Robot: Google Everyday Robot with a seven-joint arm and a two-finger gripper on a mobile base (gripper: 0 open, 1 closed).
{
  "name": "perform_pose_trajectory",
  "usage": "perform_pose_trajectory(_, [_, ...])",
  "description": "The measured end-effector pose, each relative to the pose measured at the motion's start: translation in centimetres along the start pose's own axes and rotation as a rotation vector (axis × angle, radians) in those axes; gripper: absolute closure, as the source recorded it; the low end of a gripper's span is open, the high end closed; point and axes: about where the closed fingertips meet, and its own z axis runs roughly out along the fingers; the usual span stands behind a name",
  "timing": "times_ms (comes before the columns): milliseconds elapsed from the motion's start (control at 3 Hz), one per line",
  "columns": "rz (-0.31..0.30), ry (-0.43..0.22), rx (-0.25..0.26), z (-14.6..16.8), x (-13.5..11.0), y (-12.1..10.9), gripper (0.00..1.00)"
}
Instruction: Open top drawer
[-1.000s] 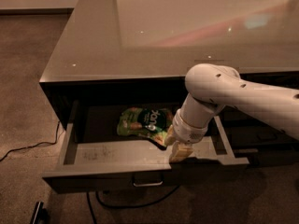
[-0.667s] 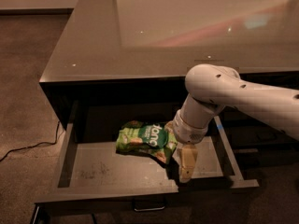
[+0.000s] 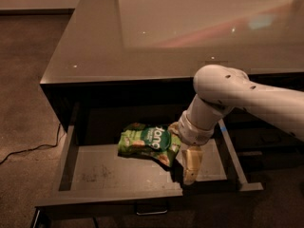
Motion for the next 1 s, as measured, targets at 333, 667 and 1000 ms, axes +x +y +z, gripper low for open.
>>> perform_pose_trajectory(333, [-0.029,-0.012,0.031,-1.11,-0.52,-0.96,0.18])
perform_pose_trajectory(667, [-0.055,-0.006,0.045,-1.42,-0.87,-1.57,0.41])
perform_pose_trajectory(1000, [-0.065,0.021,0.024,-0.87,-0.85,-1.69,0.65])
